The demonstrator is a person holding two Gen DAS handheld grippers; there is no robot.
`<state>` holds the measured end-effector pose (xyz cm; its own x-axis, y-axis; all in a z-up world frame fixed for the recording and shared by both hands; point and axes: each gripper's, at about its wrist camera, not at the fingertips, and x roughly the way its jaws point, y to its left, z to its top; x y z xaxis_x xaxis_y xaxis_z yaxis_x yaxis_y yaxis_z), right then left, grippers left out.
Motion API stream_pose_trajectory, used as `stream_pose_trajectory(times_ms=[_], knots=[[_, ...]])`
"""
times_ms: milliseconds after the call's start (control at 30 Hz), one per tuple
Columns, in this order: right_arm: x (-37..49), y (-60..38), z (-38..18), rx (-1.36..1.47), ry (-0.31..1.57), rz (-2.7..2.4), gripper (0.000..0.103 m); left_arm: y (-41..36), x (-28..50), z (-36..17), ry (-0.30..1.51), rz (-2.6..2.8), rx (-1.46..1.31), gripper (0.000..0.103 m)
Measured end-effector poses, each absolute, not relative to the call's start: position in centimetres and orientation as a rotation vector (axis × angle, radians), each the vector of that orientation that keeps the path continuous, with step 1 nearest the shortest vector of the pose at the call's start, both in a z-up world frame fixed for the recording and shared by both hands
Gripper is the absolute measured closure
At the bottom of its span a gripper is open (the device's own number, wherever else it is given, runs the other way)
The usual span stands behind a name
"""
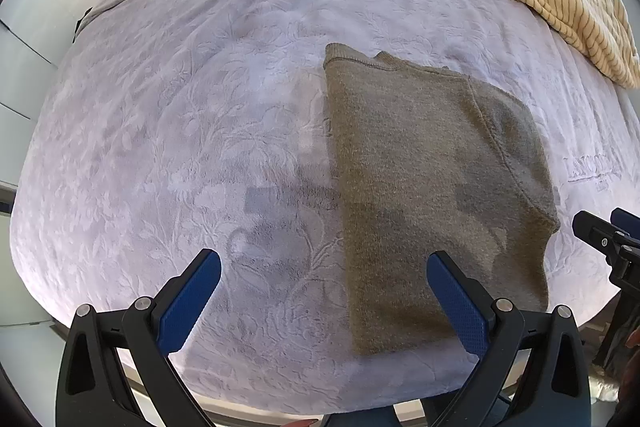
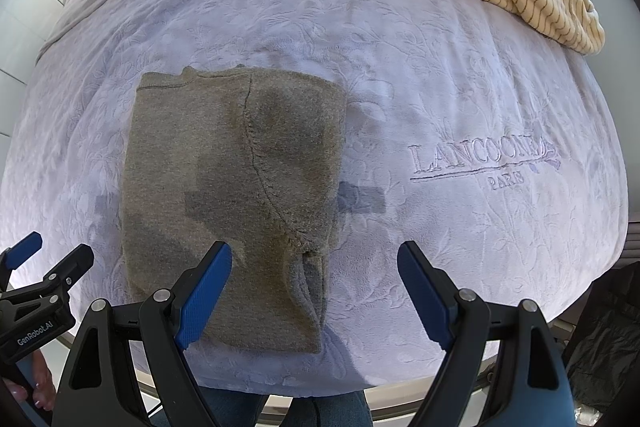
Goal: Fold small clothes
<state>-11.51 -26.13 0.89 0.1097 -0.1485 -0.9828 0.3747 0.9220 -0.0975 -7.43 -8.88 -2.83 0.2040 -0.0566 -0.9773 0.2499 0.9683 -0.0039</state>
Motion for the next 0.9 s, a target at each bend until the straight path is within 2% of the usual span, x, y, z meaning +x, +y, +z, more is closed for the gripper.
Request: stream_pose_trajectory(times_ms=[900], knots=[[-11.01,-26.61,0.62,0.18,1.433,-0.382,0.016,-8.63,-6.89,-3.13,1.348,-0.193,0.164,0.0]])
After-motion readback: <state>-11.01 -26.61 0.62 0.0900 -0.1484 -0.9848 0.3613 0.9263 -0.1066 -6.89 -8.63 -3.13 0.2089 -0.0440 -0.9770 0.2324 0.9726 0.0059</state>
